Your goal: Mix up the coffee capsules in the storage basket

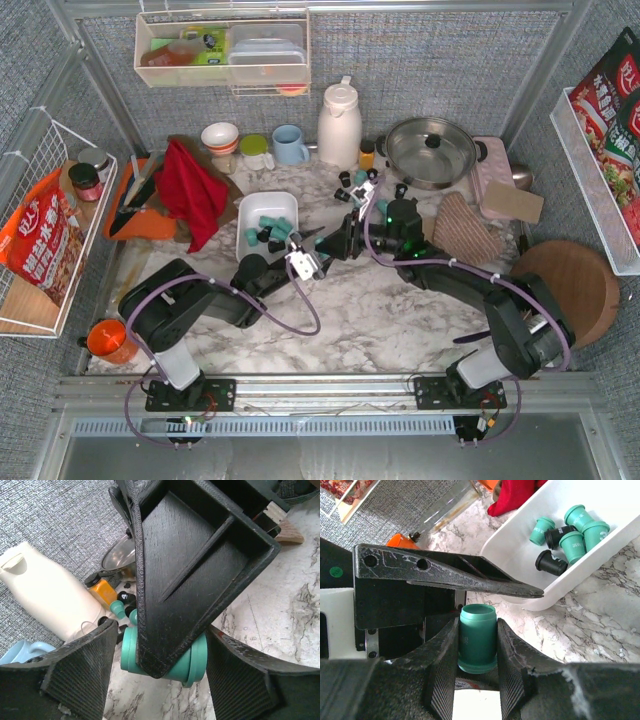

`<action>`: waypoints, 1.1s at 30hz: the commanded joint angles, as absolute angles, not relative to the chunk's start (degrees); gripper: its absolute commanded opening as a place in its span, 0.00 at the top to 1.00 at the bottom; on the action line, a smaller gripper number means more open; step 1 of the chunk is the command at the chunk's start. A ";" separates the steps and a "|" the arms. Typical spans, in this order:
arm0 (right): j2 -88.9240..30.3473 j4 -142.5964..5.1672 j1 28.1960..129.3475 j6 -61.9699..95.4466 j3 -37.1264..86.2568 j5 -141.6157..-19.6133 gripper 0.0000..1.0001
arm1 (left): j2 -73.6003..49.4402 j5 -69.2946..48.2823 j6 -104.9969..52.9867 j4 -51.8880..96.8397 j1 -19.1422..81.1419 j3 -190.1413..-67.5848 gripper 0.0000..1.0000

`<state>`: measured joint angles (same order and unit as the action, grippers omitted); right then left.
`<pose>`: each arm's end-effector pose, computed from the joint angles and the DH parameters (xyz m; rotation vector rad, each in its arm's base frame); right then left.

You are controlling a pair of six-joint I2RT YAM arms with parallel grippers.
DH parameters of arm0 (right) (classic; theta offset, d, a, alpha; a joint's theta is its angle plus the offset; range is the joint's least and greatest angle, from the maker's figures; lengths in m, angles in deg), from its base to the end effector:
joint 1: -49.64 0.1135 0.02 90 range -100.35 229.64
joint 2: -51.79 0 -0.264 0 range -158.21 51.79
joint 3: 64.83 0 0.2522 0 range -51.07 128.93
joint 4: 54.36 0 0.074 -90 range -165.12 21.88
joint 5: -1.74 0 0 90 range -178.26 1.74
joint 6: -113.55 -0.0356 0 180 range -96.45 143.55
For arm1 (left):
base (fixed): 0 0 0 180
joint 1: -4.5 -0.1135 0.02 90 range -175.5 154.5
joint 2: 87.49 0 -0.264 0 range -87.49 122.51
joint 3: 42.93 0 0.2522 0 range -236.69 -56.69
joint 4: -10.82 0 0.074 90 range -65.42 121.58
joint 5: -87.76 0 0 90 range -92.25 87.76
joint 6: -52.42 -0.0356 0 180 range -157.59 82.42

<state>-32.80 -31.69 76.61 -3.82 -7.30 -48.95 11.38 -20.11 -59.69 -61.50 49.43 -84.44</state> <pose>0.2758 0.1657 0.2538 -0.5575 1.7052 1.2616 0.2054 -0.2203 0.1898 0.9508 0.9477 -0.5415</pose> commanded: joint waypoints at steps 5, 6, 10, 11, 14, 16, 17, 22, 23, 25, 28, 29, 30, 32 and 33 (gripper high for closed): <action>-33.14 -34.07 77.15 -2.00 -5.65 -48.33 0.74 | 10.86 -19.68 -61.46 -65.49 49.76 -83.50 0.41; -33.07 -34.57 77.15 -1.76 -5.51 -48.46 0.74 | 10.86 -19.79 -61.62 -65.65 49.83 -83.44 0.47; -32.86 -36.47 77.25 -1.06 -5.07 -48.88 0.71 | 10.82 -19.29 -62.04 -66.14 49.94 -83.33 0.66; -32.78 -36.77 77.24 -0.98 -4.98 -48.92 0.69 | 10.78 -18.95 -62.07 -66.40 49.99 -83.20 0.68; -32.40 -38.25 77.25 -0.48 -4.56 -49.03 0.63 | 10.52 -17.84 -62.11 -66.88 49.97 -82.75 0.71; -31.60 -40.44 77.25 0.82 -4.13 -49.89 0.52 | 10.43 -17.08 -62.06 -67.10 50.00 -82.35 0.72; -31.02 -41.61 77.29 1.52 -3.96 -50.66 0.47 | 10.39 -16.65 -61.90 -67.36 49.97 -82.03 0.73; -27.41 -46.84 77.24 4.79 -3.29 -55.20 0.36 | 10.77 -13.63 -59.89 -69.36 49.82 -79.95 0.75; -26.81 -47.61 77.24 5.17 -3.10 -56.10 0.36 | 10.82 -12.87 -59.07 -69.30 49.65 -79.67 0.76; -26.01 -49.01 77.25 5.75 -2.81 -57.96 0.35 | 10.57 -11.18 -56.49 -69.29 49.05 -79.11 0.77; -26.00 -51.70 77.21 6.31 -1.93 -61.21 0.35 | 9.02 -10.62 -50.00 -66.44 46.34 -78.72 0.83; -26.14 -53.18 77.22 6.51 -1.38 -63.05 0.35 | 7.98 -10.48 -47.32 -64.04 44.90 -78.94 0.85; -26.43 -54.36 77.17 6.79 -0.92 -65.05 0.35 | 7.03 -10.06 -45.01 -61.39 43.72 -79.33 0.88; -26.95 -56.67 77.23 6.93 -0.12 -70.23 0.35 | 4.80 -8.81 -41.73 -54.43 41.25 -80.48 0.92; -27.29 -57.70 77.24 6.91 0.38 -73.18 0.35 | 3.85 -7.80 -40.26 -50.65 40.25 -81.47 0.93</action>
<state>-26.55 -52.66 77.22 5.64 -1.20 -62.30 6.84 -11.06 -49.92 -61.72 43.37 -79.37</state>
